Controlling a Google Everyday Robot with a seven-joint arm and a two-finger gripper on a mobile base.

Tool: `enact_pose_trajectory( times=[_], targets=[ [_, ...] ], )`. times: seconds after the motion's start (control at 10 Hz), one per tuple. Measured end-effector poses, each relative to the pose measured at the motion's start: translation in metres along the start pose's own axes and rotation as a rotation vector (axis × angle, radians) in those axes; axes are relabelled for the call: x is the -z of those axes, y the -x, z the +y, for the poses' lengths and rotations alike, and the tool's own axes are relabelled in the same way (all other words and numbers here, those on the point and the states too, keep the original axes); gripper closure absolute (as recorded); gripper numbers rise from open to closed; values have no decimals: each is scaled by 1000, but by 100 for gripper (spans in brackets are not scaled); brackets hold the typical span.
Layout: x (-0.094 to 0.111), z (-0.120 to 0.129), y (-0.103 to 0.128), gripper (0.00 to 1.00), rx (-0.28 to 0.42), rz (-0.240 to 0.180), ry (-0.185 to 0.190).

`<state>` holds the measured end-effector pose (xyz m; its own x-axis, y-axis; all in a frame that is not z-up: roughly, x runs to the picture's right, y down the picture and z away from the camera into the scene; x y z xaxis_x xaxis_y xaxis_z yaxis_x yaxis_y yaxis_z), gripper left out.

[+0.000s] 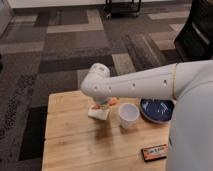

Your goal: Place the pepper on the white sponge

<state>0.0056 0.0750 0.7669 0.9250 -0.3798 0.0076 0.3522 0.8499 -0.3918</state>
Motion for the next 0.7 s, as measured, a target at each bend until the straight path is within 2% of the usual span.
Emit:
enact_pose_trajectory(
  times=[0.6,0.7],
  targets=[
    [-1,0,-1,100,2,5,-5],
    [-3,-5,3,100,3,-8,-19]
  ],
)
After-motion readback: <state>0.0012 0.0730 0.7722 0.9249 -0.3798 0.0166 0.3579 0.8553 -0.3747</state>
